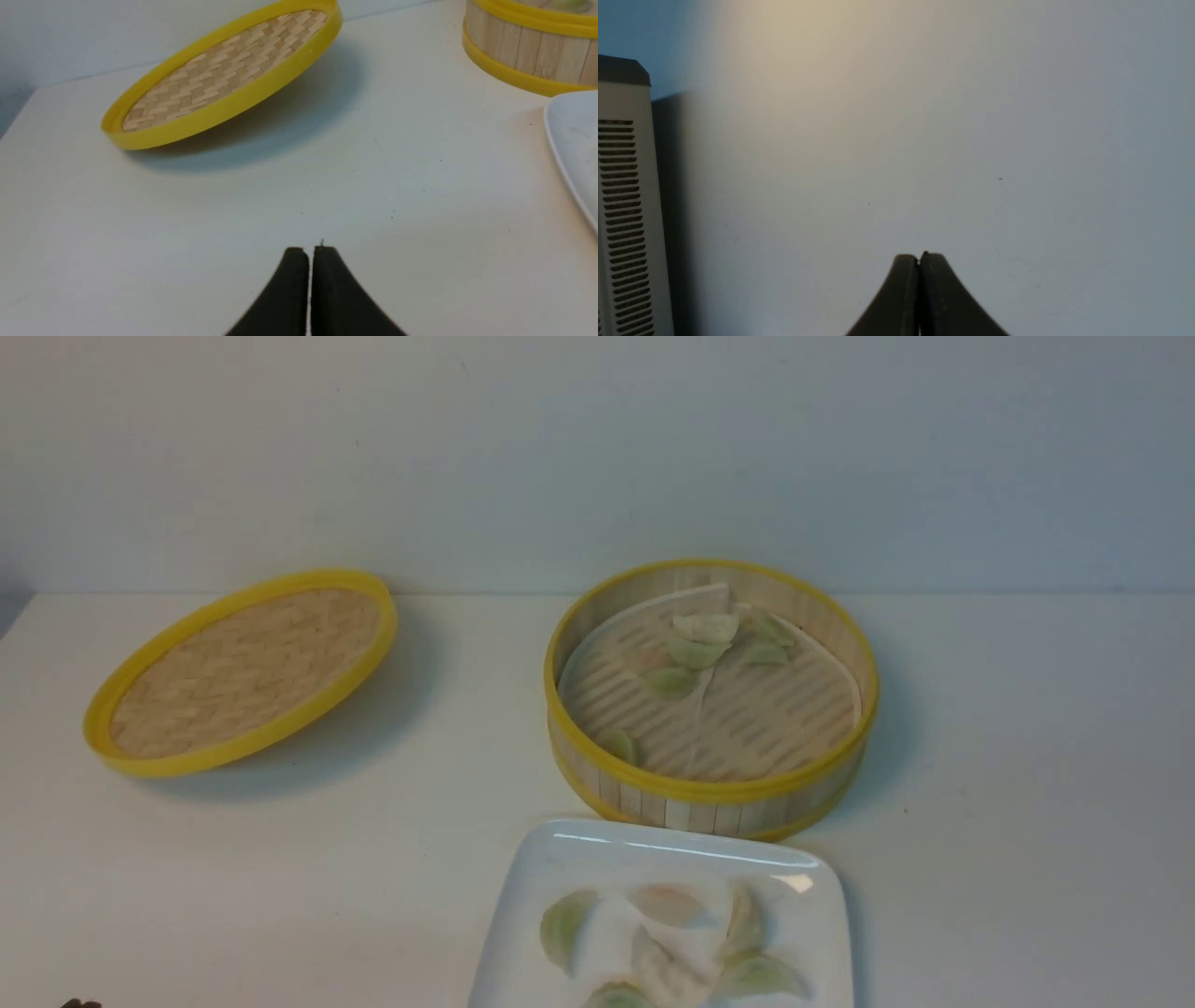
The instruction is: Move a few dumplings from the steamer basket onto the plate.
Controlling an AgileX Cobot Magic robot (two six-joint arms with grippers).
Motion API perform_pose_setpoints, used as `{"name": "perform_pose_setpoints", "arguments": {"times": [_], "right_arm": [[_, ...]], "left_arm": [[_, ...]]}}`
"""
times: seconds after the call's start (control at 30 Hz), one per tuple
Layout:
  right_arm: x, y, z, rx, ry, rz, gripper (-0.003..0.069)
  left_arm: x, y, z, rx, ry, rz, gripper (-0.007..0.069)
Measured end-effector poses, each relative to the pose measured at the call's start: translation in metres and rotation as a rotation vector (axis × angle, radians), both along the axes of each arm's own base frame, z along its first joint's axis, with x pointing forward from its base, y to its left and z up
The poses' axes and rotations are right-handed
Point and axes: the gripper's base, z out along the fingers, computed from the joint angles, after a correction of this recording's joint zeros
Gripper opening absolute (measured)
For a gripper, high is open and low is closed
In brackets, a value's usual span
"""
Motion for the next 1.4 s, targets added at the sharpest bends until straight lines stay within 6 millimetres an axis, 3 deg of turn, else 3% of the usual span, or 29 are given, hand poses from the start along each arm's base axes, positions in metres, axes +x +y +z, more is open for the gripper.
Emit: {"name": "perform_pose_setpoints", "arguments": {"times": [0.8, 0.97, 1.4], "right_arm": [[0.000, 0.000, -0.001, -0.001, 0.008, -0.001, -0.0013], [-0.001, 0.003, -0.002, 0.065, 0.064, 0.070, -0.0013], [0.006, 0.019, -0.025, -0.100, 0.042, 0.120, -0.0013]], "left_arm": [[0.000, 0.000, 0.000, 0.000, 0.001, 0.000, -0.0006], [0.000, 0.000, 0.000, 0.000, 0.001, 0.000, -0.0006], [0.000, 0.000, 0.000, 0.000, 0.001, 0.000, -0.0006]]}}
